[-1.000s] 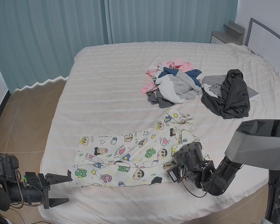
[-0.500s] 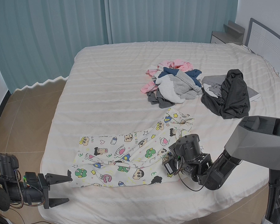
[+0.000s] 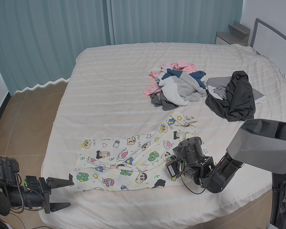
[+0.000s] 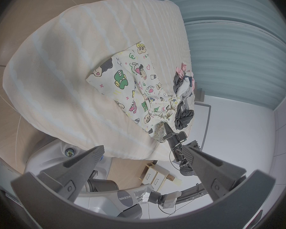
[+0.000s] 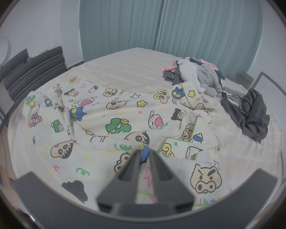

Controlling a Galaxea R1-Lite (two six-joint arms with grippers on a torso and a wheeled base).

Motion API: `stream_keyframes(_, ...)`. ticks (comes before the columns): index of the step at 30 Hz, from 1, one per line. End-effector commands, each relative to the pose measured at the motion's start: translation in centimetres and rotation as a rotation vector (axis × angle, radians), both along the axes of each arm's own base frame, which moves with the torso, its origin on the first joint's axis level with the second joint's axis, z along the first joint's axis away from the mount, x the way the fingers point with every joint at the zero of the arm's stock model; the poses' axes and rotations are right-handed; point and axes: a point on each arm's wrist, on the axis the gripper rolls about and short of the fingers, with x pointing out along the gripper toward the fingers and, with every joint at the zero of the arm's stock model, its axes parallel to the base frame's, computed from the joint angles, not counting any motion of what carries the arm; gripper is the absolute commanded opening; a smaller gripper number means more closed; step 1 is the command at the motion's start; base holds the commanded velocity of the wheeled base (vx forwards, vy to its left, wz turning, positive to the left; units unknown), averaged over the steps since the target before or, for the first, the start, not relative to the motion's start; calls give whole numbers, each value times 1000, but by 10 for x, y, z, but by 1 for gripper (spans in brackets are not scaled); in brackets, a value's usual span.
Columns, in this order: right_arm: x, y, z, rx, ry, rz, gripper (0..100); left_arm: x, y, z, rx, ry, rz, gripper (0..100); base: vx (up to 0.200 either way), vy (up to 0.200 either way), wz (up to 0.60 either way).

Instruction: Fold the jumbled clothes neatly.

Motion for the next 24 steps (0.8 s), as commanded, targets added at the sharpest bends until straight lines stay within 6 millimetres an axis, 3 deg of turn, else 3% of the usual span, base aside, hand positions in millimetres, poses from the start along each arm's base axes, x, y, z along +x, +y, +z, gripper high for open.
stream_keyframes(1,1,3,-3,32,10,-13,100,-4,0,-3,-3,17,0,100,0,0,0)
stream_keyframes(5,-2,3,-1,86,25,-40,100,-4,0,-3,-2,17,1,100,0,0,0)
stream_keyframes(11,-2,-14,8,202,53,-144,100,-4,0,-3,-2,17,1,100,0,0,0)
stream_keyframes(17,-6,-29,35,430,58,-278,100,-4,0,-3,-2,17,1,100,0,0,0)
stream_keyframes(20,-27,-34,60,649,106,-318,100,-4,0,-3,-2,17,1,100,0,0,0)
stream_keyframes(24,-41,-37,74,804,161,-344,100,-4,0,-3,-2,17,1,100,0,0,0)
